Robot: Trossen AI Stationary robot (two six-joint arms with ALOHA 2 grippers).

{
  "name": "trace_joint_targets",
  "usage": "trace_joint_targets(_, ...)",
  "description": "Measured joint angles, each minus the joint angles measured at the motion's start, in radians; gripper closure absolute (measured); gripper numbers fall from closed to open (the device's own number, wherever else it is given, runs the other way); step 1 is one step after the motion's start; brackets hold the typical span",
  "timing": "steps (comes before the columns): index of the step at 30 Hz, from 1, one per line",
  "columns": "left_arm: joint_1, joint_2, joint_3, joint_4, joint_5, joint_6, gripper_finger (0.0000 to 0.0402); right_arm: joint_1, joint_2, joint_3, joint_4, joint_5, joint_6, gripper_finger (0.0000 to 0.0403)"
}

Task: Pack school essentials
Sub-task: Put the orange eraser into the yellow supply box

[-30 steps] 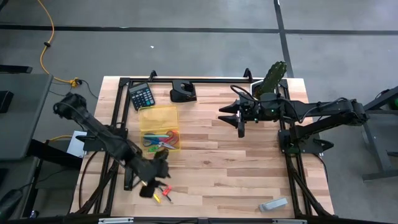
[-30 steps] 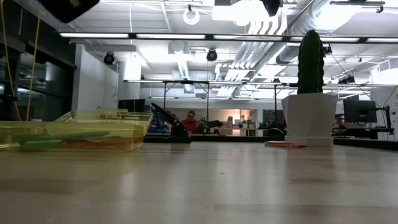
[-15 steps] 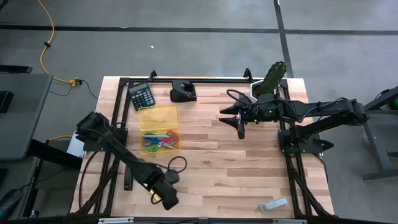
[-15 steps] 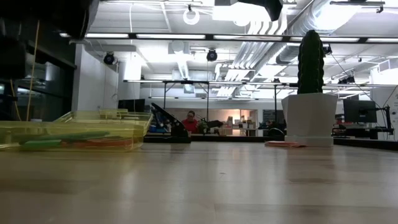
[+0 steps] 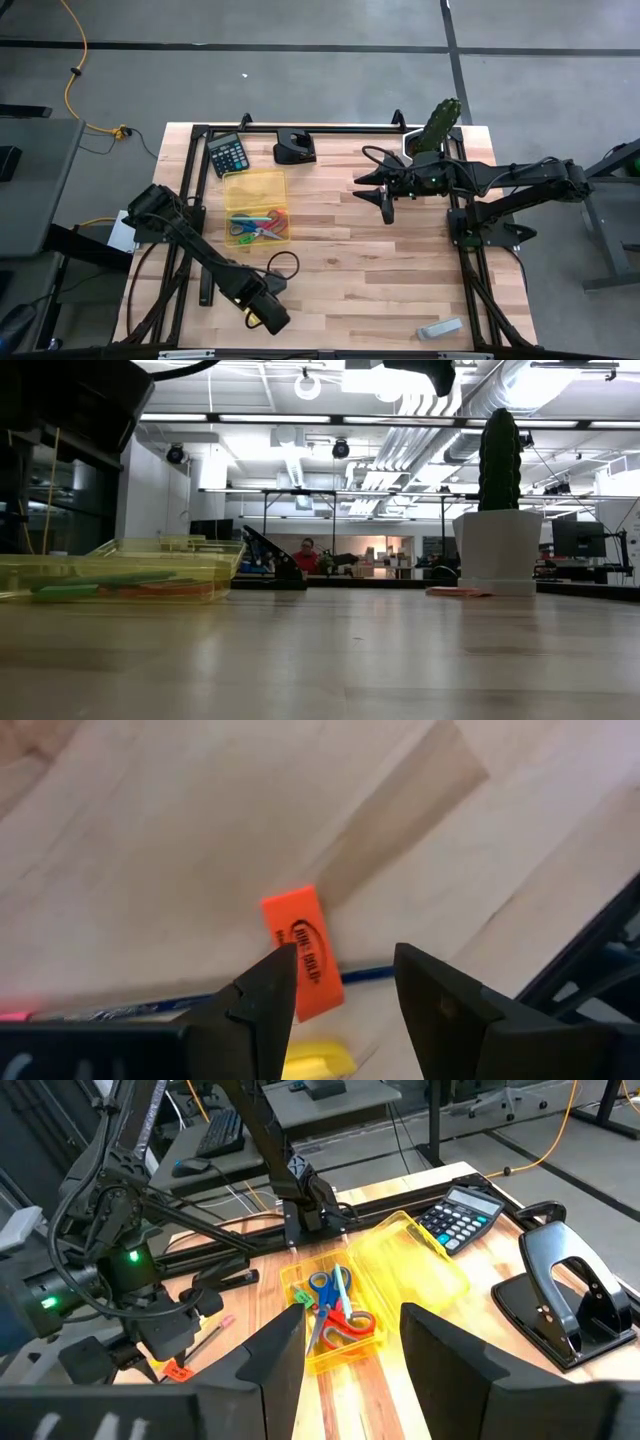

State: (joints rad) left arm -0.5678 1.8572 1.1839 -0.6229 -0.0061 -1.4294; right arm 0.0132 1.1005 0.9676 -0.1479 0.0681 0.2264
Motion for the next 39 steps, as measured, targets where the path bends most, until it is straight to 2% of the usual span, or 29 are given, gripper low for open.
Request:
trace_joint_targets(9, 0.001, 0.003, 0.0, -0.062, -0.023, 0.0, 0.0243, 0.0, 0.0, 0.0, -0.006, 0.0, 0.0, 0.0245)
trace_joint_targets(39, -0.002, 0.013, -0.009, -0.04, -0.031, -0.018, 0.0243, 0.0, 0.0, 0.0, -0.007, 0.032, -0.003, 0.0245)
